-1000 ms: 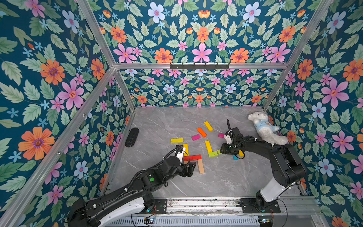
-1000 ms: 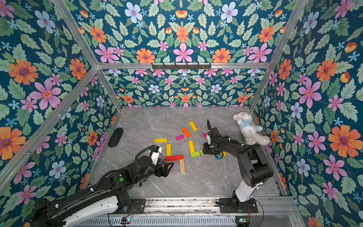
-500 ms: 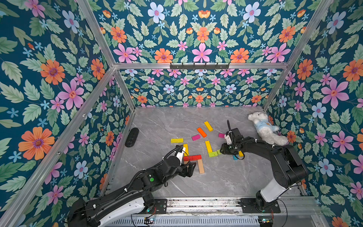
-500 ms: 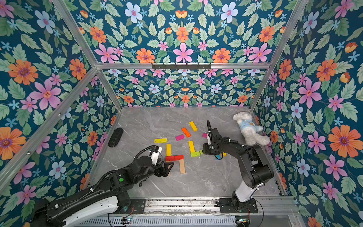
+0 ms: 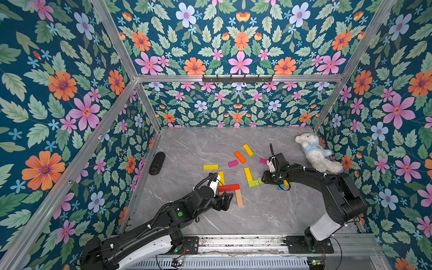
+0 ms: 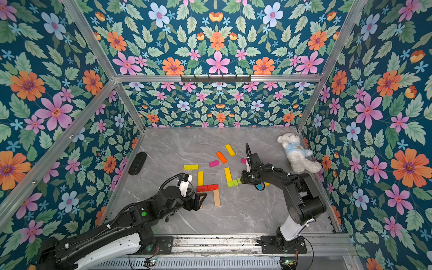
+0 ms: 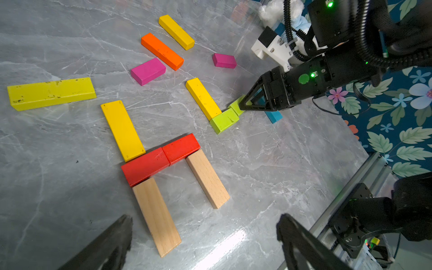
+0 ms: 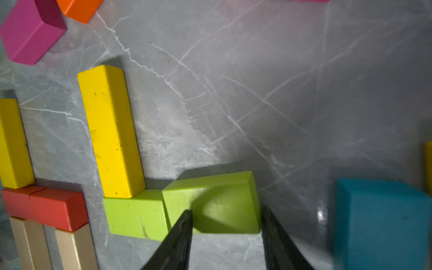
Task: Assemble the letter h with building blocks
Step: Assemble the building block at the center of the board.
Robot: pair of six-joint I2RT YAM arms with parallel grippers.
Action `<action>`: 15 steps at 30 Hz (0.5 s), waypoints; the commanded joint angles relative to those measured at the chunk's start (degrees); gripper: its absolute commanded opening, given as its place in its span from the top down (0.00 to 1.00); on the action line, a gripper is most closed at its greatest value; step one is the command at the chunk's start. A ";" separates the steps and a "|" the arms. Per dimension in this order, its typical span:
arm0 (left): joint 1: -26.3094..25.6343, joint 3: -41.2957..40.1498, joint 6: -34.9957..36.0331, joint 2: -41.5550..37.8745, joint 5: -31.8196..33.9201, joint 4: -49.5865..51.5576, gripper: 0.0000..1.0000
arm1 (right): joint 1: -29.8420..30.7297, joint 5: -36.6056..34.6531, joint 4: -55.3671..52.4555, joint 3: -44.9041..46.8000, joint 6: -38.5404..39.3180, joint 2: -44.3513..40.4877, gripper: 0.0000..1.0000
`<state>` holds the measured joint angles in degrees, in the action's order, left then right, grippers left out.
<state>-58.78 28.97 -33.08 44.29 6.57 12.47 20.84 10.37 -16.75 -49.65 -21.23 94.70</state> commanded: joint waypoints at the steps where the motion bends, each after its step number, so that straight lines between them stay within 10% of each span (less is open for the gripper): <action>1: 0.02 -0.21 0.34 -0.09 0.64 0.25 0.01 | 0.44 -1.23 -7.15 0.91 -0.19 0.75 0.52; 15: 0.01 -0.23 0.39 0.61 0.55 -0.32 0.01 | 1.25 -1.76 -7.50 0.79 -0.91 -1.92 0.51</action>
<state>-58.78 28.97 -33.08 44.75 6.59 12.45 21.96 9.93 -20.25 -48.73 -21.85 92.51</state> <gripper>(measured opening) 0.993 0.482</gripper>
